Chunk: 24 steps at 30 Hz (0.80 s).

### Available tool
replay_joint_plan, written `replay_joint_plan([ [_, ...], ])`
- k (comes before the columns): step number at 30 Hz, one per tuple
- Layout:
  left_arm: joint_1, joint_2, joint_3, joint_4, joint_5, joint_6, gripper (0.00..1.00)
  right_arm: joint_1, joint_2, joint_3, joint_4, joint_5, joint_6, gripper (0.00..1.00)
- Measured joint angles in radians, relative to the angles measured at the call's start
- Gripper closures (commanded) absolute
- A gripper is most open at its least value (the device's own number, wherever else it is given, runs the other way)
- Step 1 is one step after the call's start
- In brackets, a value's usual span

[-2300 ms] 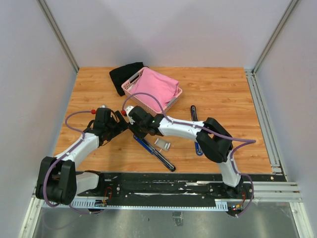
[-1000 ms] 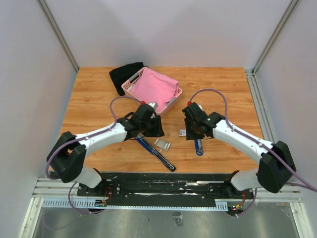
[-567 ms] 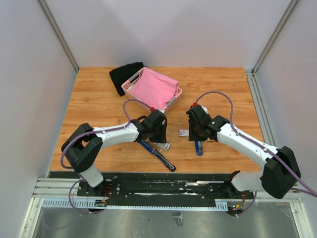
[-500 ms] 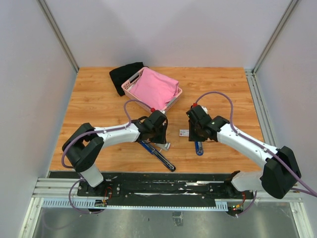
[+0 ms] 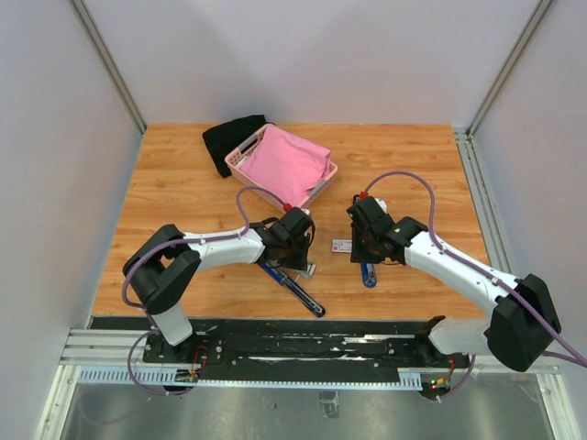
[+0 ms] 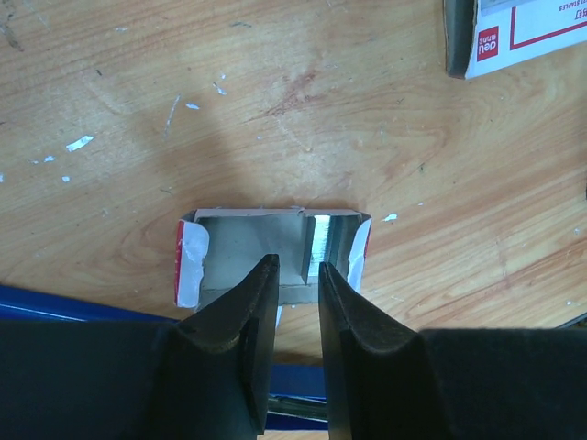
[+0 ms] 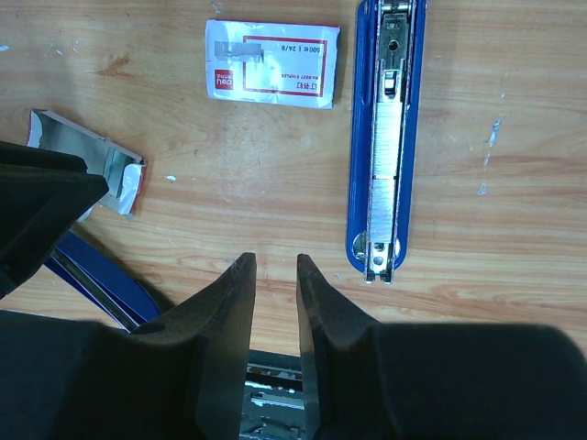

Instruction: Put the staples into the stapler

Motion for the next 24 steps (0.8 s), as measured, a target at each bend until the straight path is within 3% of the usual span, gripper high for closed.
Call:
replay_joint_plan([
  [14,-0.037,0.040,0.040,-0.032,-0.028,0.021,0.99,-0.003,-0.024,-0.015,-0.001,0.003,0.007,0.74],
  [24,-0.048,0.031,0.042,-0.046,-0.062,0.018,1.00,-0.055,-0.125,-0.006,-0.034,-0.068,0.005,0.56],
])
